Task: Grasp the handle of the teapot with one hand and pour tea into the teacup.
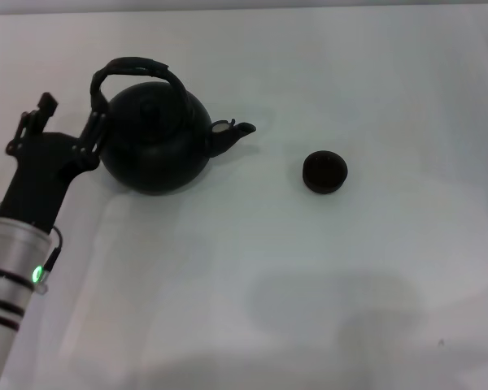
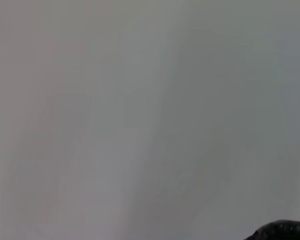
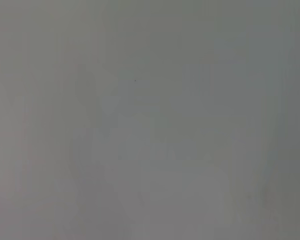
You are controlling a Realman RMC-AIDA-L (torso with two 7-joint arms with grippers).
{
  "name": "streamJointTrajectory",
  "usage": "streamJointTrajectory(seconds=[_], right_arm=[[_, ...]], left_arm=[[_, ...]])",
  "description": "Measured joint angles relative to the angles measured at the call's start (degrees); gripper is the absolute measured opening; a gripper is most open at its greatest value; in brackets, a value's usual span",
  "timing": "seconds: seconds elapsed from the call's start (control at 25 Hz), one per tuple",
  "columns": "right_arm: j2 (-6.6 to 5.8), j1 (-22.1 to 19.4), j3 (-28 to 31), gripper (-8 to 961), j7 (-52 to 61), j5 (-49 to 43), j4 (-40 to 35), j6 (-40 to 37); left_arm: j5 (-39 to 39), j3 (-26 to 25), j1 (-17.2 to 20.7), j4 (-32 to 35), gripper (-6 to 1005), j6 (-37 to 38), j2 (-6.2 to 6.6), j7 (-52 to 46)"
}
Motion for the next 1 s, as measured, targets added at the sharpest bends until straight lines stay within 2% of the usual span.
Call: streamJointTrajectory(seconds=[0.24,0.44,0.72,1.0], right_arm=[[0.00,-0.38,-0.30,832,0.00,-0.45,0.01,1.03],[-0.01,-1.51,-1.82,832,0.00,-0.99,0.22,5.00],[0.11,-1.59,-6.37,832,3.74,-1.06,0.23,5.73],[0.25,-1.37,-7.27,832,5.09,-1.06,1.25,5.80]], left_arm=[[-1.13,-0.70,4.11,-0.66,768,5.74,0.01,-2.43],[-9.73,-1.29,5.67,-3.29,768,7.87,0.06,-6.09],[-13.92,-1.30,4.14,-7.40,768,7.99,0.18,-10.85],[-13.79,-0.90,1.56,-9.24,767,7.43,0.22,-12.01]])
